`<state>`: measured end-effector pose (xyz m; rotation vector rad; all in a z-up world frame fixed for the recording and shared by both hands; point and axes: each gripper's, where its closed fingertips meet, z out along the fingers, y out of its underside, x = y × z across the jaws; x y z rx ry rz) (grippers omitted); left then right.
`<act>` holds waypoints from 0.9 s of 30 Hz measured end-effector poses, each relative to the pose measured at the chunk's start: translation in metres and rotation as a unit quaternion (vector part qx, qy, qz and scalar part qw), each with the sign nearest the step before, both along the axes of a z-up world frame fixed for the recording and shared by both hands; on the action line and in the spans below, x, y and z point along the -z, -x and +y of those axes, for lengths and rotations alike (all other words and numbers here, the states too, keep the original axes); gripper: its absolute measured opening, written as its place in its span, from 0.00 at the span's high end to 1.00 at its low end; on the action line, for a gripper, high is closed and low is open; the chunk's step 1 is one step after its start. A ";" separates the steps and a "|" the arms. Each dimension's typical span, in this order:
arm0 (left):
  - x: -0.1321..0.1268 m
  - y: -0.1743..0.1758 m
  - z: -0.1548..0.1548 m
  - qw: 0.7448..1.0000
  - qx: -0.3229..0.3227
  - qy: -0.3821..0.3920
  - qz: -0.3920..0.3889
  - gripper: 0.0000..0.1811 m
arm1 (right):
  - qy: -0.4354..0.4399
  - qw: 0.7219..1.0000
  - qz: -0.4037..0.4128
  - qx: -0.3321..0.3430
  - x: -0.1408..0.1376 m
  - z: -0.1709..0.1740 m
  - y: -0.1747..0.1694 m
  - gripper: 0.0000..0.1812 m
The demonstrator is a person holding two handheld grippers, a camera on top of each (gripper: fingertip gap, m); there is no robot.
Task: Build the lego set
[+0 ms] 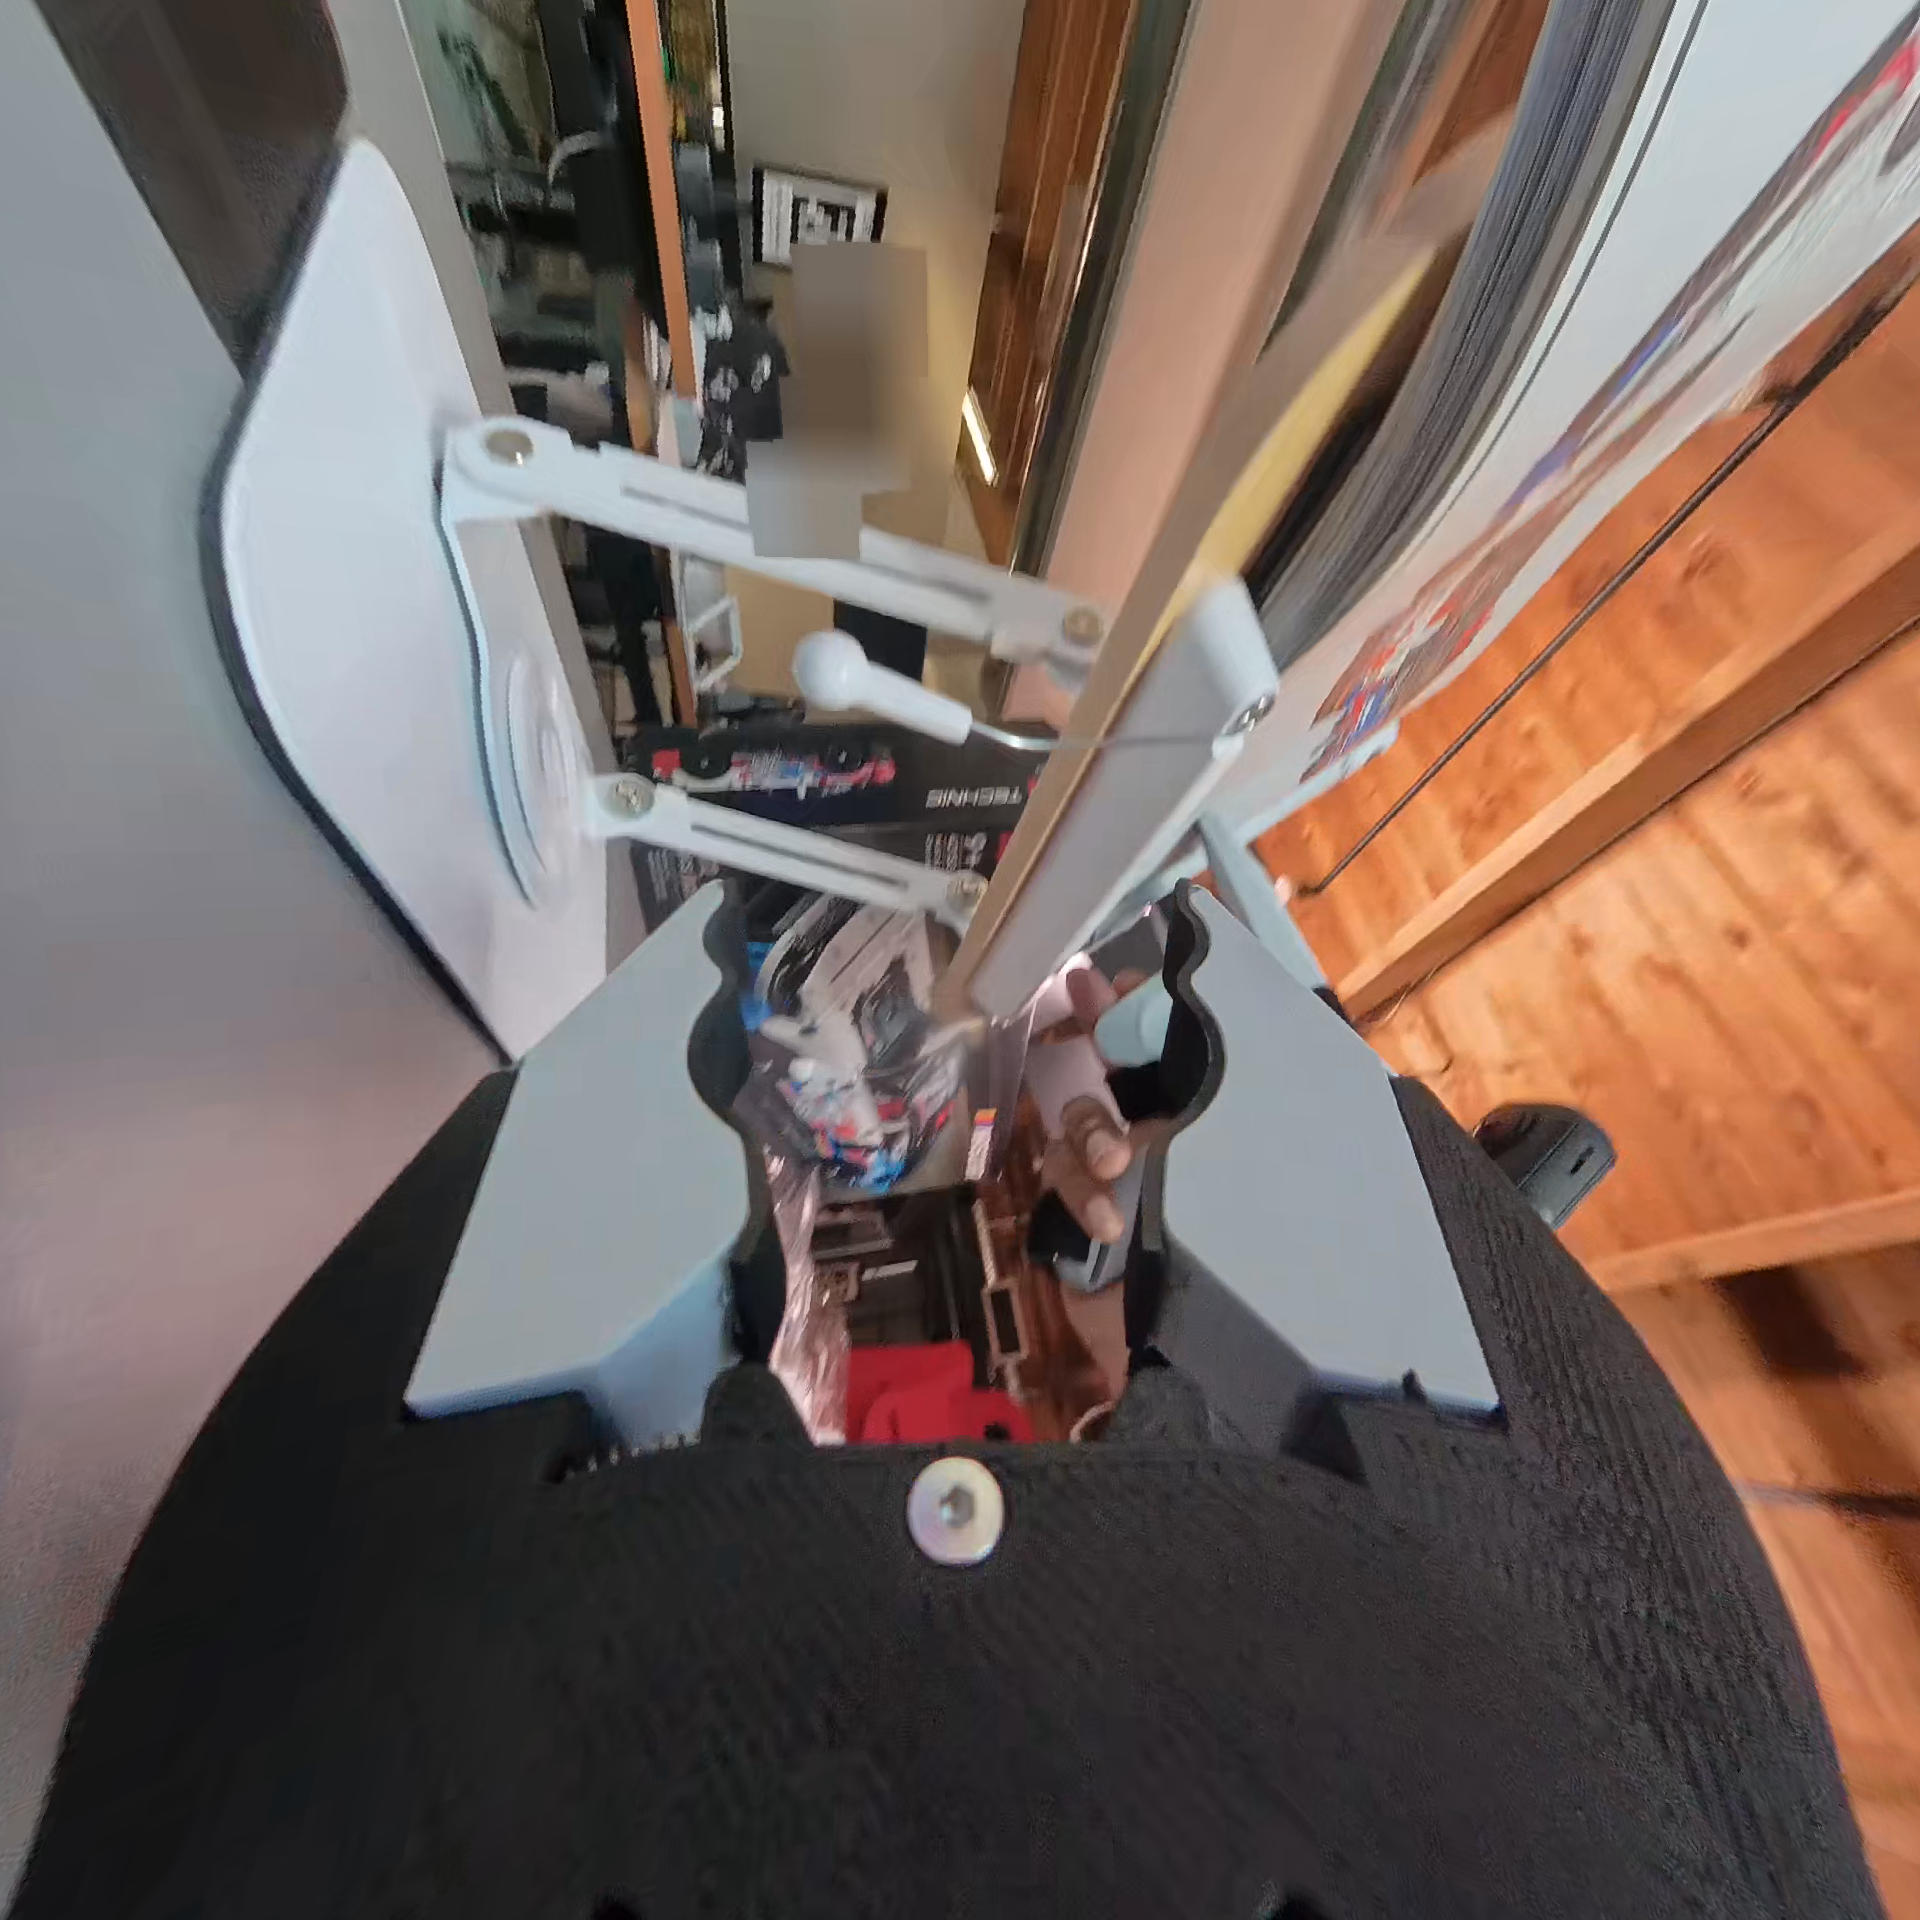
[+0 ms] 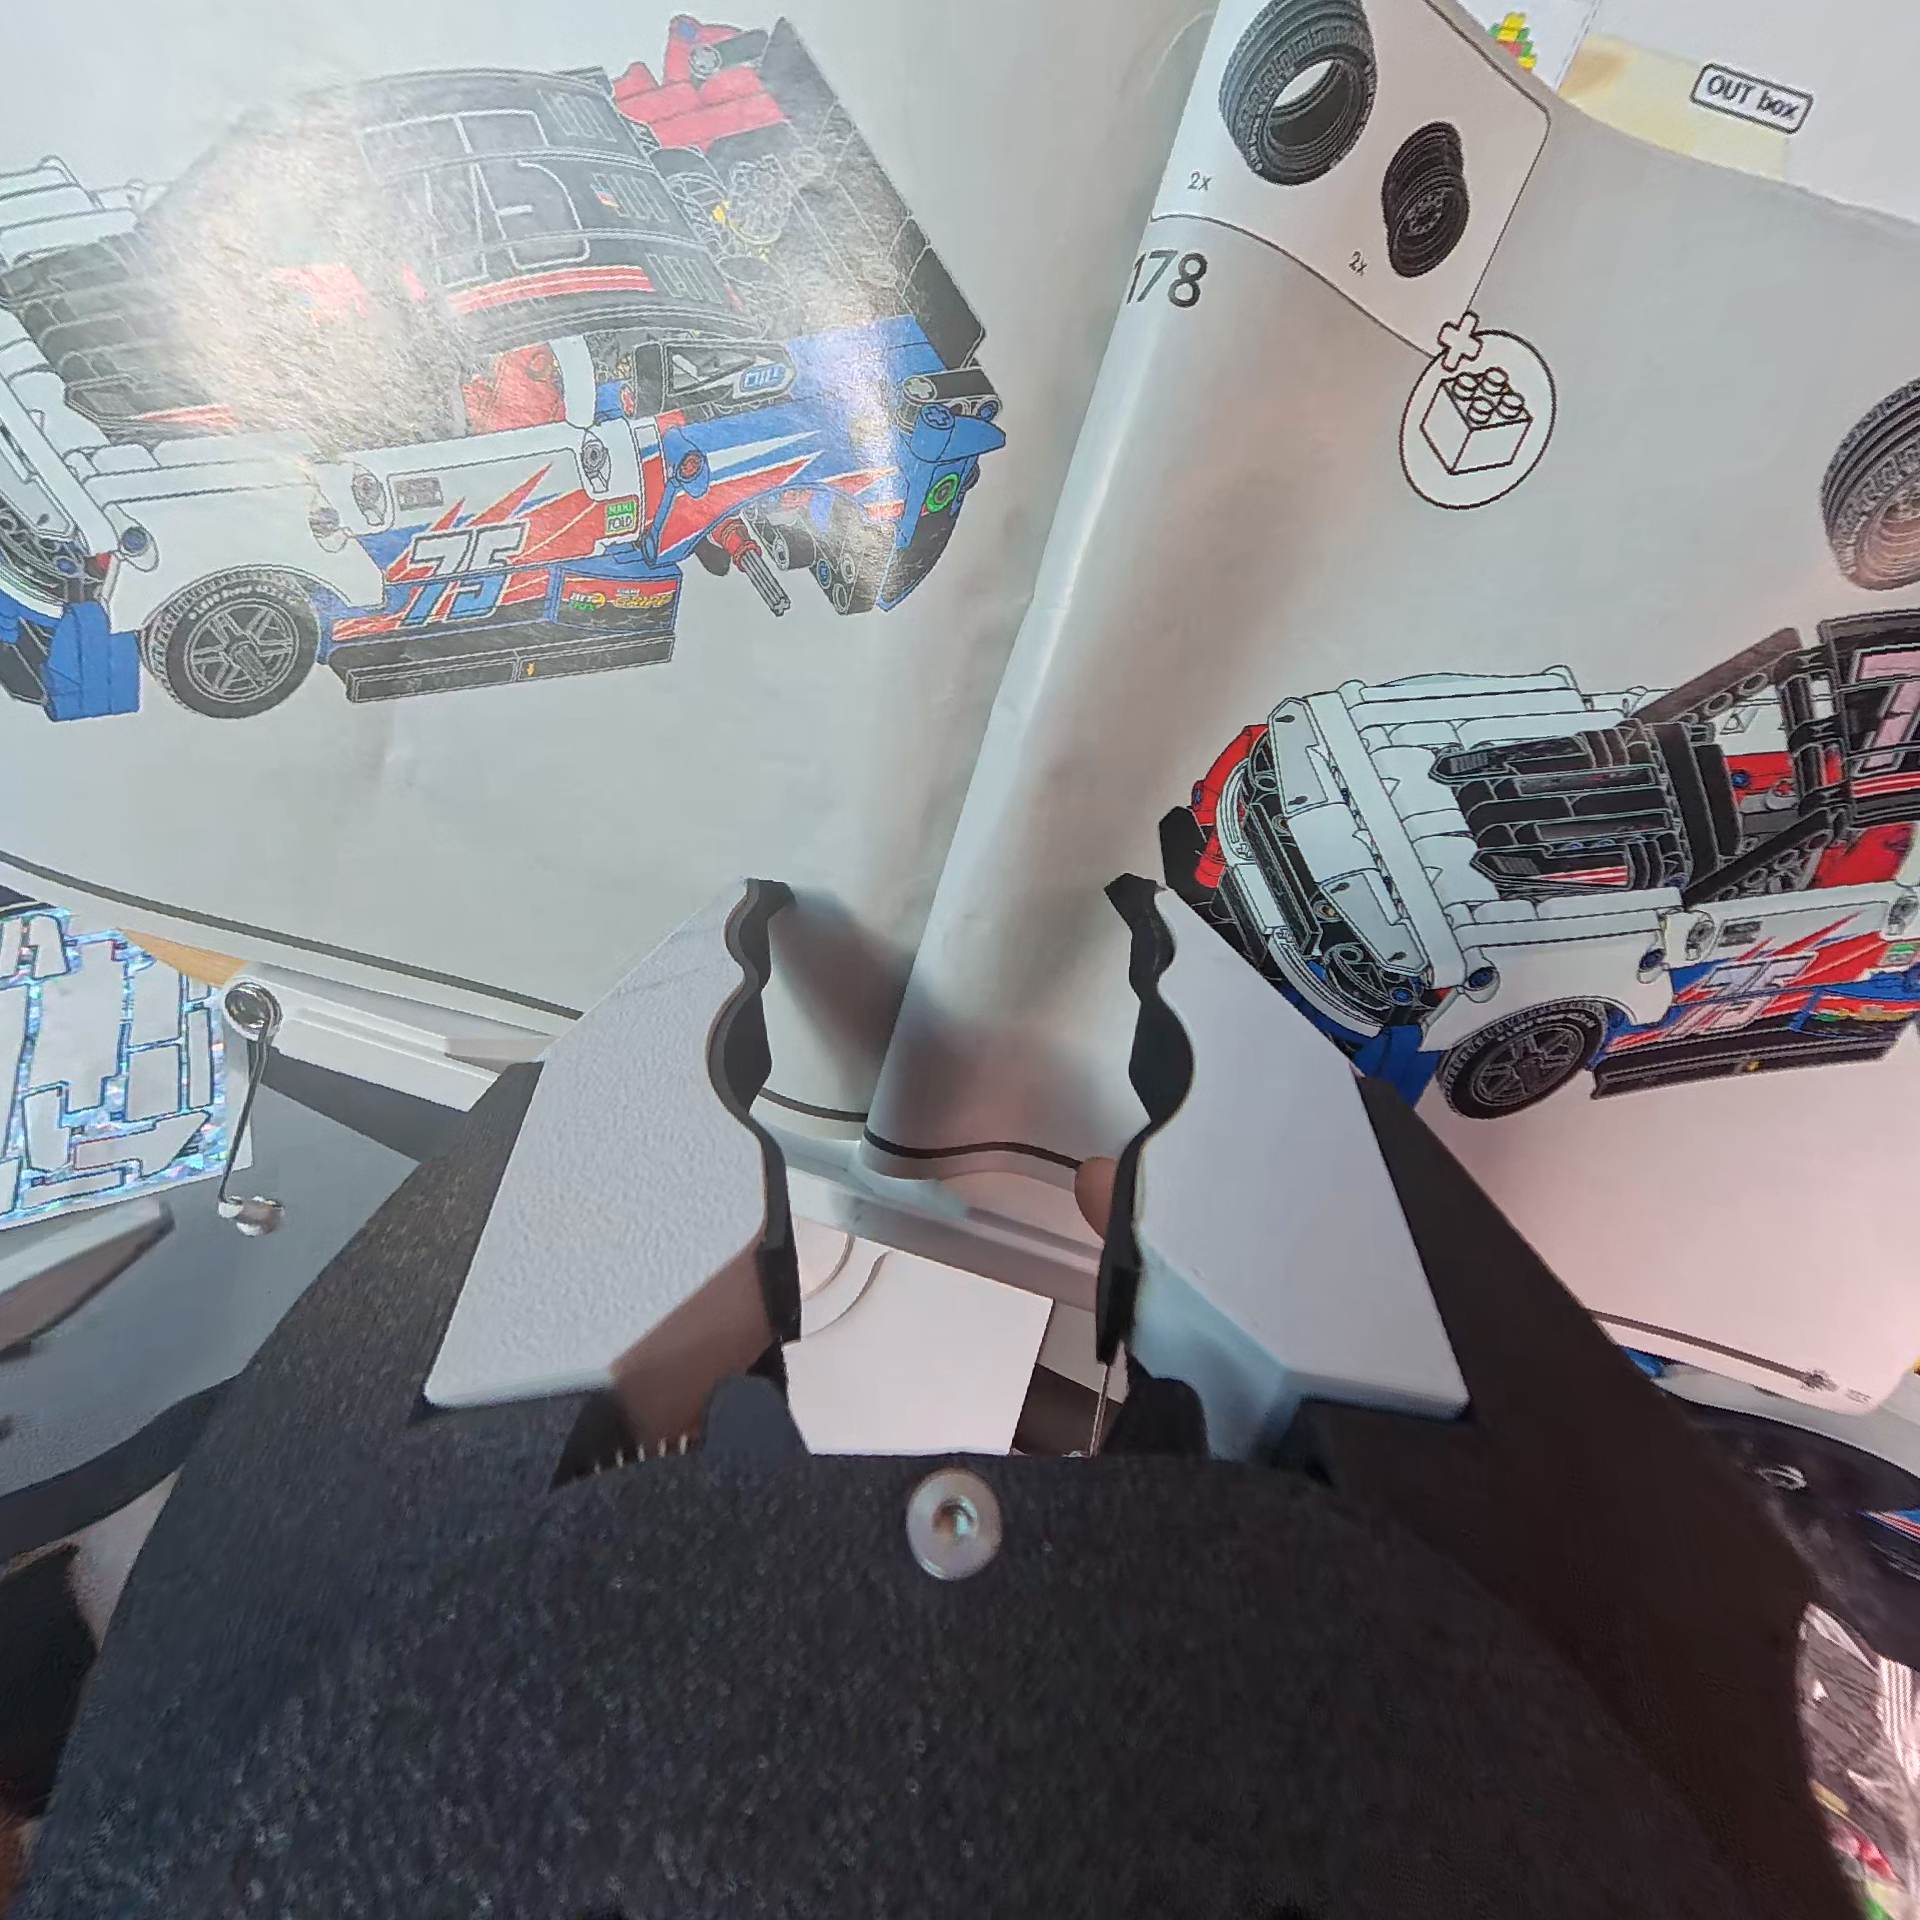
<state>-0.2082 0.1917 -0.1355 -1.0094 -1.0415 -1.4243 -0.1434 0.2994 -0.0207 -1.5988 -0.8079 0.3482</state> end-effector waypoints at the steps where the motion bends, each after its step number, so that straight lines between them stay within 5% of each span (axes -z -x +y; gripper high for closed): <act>1: -0.003 0.007 0.002 0.999 -0.019 -0.015 -0.028 0.57 | 0.000 1.000 0.001 0.000 0.000 0.000 0.000 0.62; 7: -0.016 0.041 0.002 0.996 -0.066 -0.026 -0.045 0.77 | 0.008 1.000 -0.001 -0.004 0.000 -0.002 -0.001 0.63; 10: -0.029 0.059 -0.009 0.994 -0.098 -0.040 -0.017 0.97 | 0.008 1.000 0.001 -0.006 0.000 -0.002 -0.001 0.63; 12: -0.044 0.064 -0.015 0.993 -0.106 -0.040 0.041 0.99 | 0.008 1.000 0.000 -0.006 0.000 -0.002 -0.001 0.63; 15: -0.076 0.065 -0.015 0.965 -0.115 0.003 0.234 1.00 | 0.006 1.000 -0.001 -0.003 0.000 -0.002 -0.001 0.63; 20: -0.109 0.042 0.005 0.802 -0.082 0.083 0.585 1.00 | 0.008 1.000 0.004 0.000 0.001 -0.002 -0.003 0.64; 27: -0.105 -0.018 0.034 0.509 0.034 0.078 0.856 1.00 | 0.008 1.000 0.006 -0.002 0.001 0.000 -0.007 0.65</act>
